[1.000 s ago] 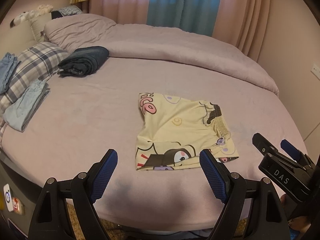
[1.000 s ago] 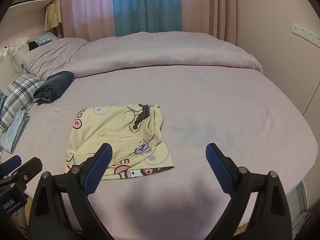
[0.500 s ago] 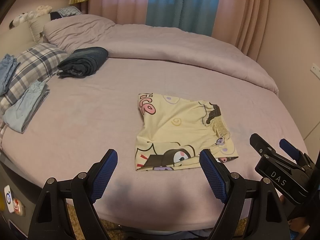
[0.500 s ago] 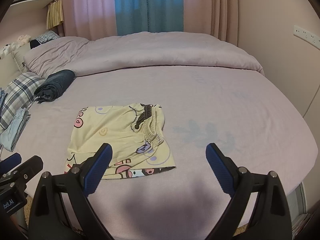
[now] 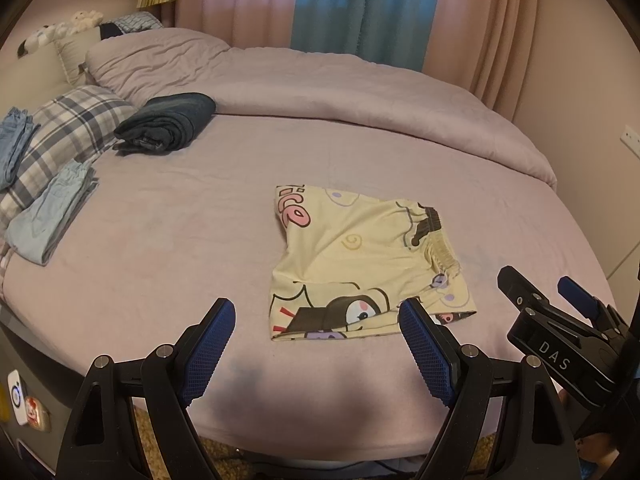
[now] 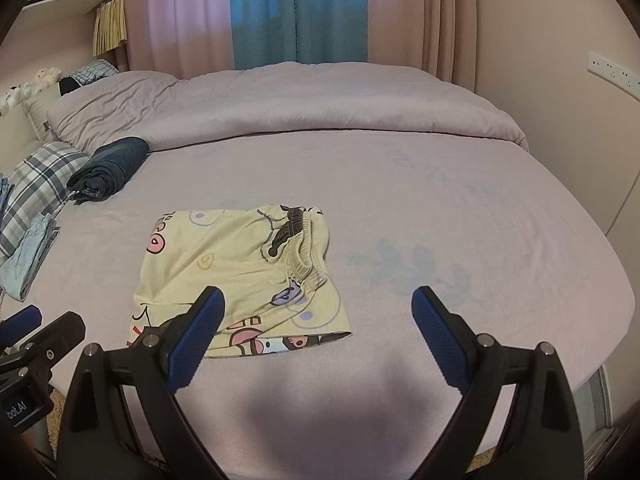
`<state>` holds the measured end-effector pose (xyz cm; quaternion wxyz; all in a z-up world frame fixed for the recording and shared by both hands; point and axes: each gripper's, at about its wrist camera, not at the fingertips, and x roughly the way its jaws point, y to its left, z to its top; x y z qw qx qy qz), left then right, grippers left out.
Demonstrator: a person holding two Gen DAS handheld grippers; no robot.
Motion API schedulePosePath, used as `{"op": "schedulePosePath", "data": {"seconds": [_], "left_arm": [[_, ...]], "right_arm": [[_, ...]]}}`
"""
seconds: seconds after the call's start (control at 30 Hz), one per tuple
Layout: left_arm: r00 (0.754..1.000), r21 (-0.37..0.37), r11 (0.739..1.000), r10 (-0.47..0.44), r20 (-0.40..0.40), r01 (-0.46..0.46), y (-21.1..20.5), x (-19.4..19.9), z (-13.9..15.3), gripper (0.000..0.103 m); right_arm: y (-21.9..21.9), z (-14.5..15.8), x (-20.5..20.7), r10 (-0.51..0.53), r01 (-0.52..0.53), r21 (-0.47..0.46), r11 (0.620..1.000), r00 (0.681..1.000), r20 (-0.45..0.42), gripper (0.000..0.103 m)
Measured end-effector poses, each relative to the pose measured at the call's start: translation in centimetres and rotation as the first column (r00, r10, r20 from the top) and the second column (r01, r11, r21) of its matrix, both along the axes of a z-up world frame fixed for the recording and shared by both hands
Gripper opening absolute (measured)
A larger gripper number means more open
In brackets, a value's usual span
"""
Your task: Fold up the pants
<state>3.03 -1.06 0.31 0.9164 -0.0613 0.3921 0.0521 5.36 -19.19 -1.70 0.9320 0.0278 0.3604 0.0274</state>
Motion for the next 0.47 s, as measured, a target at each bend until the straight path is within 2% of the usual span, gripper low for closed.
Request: {"op": "schedulePosePath", "data": {"seconds": [0.47], "left_arm": [[1.000,-0.001,1.000,-0.011,-0.006,0.011,-0.11,0.02,-0.20,0.084]], "right_arm": [[-0.23,-0.16,0.04,0.008,-0.008,-0.009,1.000,1.000,0.001,0.096]]}}
